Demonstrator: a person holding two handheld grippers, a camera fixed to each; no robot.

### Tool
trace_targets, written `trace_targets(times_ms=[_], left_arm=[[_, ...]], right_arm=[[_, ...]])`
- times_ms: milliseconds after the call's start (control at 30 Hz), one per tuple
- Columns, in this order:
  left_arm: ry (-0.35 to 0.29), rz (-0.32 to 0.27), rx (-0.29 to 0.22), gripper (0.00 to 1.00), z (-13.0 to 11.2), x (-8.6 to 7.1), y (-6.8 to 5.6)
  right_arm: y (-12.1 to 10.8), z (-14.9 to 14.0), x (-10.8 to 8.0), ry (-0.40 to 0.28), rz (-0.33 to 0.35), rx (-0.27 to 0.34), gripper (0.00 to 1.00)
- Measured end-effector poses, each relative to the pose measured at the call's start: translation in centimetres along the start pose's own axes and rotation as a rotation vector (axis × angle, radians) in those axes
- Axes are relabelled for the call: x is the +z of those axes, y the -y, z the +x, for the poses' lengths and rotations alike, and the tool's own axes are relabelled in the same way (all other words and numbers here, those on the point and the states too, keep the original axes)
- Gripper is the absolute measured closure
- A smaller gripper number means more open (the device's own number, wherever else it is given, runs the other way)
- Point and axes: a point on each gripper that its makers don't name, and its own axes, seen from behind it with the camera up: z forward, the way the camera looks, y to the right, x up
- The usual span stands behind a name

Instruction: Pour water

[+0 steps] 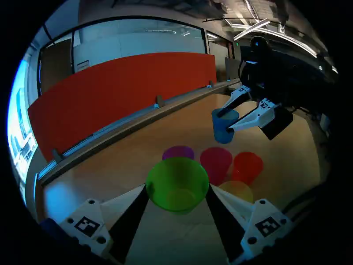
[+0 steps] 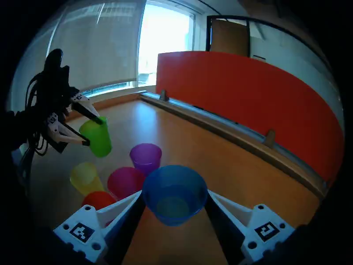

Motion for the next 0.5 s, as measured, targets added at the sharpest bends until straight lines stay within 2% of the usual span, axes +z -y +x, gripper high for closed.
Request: trace_targets(times_ms=[367, 500], left_arm=[[-0.078, 0.026, -0.031, 0.14, 2.6, -2.2, -0.5], [-0.089, 0.028, -0.029, 0.14, 3.1, -2.9, -0.8]], right_arm=[[1.4, 2.7, -3.0, -0.074, -0.015, -0.010, 0.10], [1.9, 3.2, -4.0, -0.093, -0.018, -0.013, 0.10]])
